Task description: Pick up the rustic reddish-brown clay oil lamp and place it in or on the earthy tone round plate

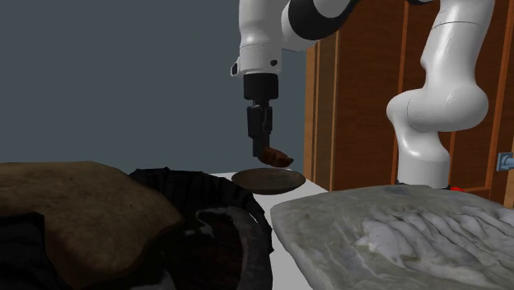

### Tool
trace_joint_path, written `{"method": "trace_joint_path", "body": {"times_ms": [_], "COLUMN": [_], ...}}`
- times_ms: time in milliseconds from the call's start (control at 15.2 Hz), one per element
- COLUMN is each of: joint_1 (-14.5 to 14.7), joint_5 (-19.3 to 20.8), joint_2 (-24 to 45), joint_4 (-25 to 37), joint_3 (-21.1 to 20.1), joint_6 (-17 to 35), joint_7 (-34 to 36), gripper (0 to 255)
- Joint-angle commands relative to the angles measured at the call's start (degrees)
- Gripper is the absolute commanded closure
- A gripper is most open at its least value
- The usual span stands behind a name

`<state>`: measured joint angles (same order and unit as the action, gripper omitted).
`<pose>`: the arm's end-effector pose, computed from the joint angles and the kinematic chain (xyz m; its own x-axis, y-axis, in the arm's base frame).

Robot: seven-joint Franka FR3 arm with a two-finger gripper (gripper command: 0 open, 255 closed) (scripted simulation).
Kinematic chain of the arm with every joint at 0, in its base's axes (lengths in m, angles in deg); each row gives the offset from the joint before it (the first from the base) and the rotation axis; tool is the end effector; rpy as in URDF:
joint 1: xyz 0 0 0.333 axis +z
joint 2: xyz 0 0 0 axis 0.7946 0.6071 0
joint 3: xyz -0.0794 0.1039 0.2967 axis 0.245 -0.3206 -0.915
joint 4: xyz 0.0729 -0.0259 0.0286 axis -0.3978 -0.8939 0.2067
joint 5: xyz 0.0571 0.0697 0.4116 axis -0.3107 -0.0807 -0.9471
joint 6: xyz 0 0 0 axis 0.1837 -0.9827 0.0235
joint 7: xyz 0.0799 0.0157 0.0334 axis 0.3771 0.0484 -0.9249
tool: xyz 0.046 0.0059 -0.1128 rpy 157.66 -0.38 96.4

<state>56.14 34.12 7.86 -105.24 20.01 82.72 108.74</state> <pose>0.4492 0.1151 0.3753 0.9836 -0.1801 -0.0074 -0.1798 -0.9832 0.0317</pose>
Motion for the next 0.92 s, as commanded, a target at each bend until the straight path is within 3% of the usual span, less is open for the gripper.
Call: {"method": "trace_joint_path", "body": {"times_ms": [0, 264, 792, 858], "joint_1": [-0.01, -0.08, -0.08, -0.08], "joint_5": [0.08, 0.38, 0.38, 0.38], "joint_2": [0.73, 2.59, 2.59, 2.59], "joint_4": [-0.91, -2.55, -2.55, -2.55], "joint_3": [-0.12, -0.33, -0.33, -0.33], "joint_6": [1.67, 5.14, 5.14, 5.14], "joint_7": [0.16, 0.48, 0.48, 0.48], "gripper": [255, 255, 255, 0]}}
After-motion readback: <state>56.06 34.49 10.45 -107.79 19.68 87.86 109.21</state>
